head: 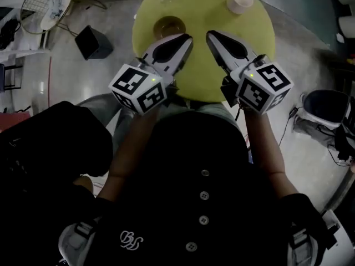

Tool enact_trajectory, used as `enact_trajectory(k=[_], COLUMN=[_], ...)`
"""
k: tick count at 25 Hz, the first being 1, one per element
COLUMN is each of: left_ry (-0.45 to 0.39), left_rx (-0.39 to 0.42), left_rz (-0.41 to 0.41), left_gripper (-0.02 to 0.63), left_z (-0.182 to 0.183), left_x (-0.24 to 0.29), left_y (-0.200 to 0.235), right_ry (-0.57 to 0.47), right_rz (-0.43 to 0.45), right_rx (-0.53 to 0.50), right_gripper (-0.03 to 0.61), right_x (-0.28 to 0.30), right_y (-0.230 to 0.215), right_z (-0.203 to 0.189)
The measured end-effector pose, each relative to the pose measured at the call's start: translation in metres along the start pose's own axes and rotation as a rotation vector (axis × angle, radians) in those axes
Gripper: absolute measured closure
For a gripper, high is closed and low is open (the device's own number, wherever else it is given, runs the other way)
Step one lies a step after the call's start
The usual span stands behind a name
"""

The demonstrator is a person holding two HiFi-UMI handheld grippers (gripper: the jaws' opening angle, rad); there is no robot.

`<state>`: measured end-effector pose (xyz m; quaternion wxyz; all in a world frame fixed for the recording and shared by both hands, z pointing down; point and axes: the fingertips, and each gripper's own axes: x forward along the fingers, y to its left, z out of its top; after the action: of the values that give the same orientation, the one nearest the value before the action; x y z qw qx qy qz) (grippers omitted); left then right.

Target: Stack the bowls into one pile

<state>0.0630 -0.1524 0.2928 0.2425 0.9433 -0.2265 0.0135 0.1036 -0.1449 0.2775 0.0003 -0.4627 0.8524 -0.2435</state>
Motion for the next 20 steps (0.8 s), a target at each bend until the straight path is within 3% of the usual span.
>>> enact_trajectory(k=[6, 13, 20], left_ry=[-0.009, -0.006, 0.014], left_rx=[0.038, 0.041, 0.038], left_rz=[-0.032, -0.069, -0.082], left_gripper=[0.577, 0.578, 0.578], left_z=[0.017, 0.000, 0.002], left_x=[0.000, -0.010, 0.005], left_y=[-0.010, -0.035, -0.033], right_ry=[0.036, 0.062, 0.107], right_rz=[0.050, 0.068, 0.109], right_rx=[-0.065, -0.138, -0.180], right_gripper=[0.574, 0.574, 0.574], right_x=[-0.005, -0.030, -0.023], right_y=[0.013, 0.029, 0.021], right_z=[0.007, -0.004, 0.000])
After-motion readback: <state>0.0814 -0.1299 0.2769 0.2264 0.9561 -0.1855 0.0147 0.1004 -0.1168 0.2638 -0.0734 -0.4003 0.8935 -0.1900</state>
